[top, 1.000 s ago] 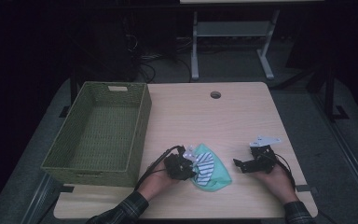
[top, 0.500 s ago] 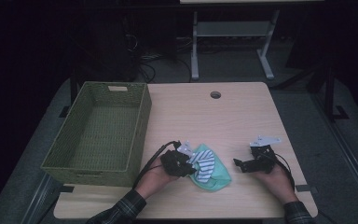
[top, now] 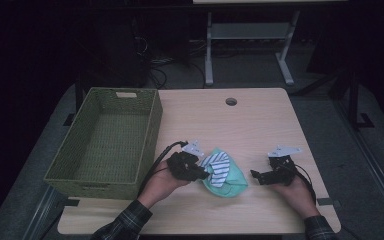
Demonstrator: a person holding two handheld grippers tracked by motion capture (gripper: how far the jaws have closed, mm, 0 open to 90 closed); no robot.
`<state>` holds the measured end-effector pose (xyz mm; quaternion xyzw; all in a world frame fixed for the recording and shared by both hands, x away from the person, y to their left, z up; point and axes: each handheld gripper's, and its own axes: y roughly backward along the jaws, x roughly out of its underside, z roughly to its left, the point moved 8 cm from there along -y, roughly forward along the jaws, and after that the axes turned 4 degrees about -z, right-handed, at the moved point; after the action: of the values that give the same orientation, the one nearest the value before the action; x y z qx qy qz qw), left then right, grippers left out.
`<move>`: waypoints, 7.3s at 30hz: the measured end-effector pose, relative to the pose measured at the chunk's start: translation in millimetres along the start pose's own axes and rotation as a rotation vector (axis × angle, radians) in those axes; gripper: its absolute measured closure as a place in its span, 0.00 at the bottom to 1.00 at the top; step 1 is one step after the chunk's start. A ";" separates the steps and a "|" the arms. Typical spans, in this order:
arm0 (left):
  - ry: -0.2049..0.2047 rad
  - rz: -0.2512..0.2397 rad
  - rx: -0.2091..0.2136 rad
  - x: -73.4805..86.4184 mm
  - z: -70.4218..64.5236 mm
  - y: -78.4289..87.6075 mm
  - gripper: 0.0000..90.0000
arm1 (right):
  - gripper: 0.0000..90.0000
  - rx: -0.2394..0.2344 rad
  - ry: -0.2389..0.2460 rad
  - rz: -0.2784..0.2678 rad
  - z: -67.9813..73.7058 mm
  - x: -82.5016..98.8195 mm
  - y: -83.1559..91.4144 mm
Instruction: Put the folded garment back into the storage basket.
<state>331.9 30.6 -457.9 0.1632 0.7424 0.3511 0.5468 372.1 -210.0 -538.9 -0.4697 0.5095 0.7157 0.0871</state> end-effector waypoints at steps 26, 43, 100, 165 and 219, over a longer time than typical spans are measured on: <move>-0.014 -0.035 -0.029 -32.9 12.0 53.2 0.90 | 0.07 0.003 -0.005 0.002 -0.1 0.2 0.2; 0.024 -0.077 -0.133 -34.6 41.9 101.5 0.90 | 0.07 0.003 -0.005 0.002 -0.1 0.1 0.2; 0.304 -0.183 -0.524 60.0 123.4 234.5 0.90 | 0.07 0.007 -0.002 -0.002 -1.0 -0.2 -0.1; 0.478 0.129 -0.580 161.3 180.0 179.8 0.72 | 0.07 0.007 -0.002 -0.002 -1.0 -0.2 -0.1; 0.351 -0.173 -0.422 58.0 128.2 177.6 0.17 | 0.07 0.003 -0.001 -0.001 -1.0 -1.0 -1.1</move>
<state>405.2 235.2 -394.0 -0.0817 0.7474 0.4727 0.4597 374.0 -209.9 -538.9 -0.4693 0.5104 0.7151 0.0886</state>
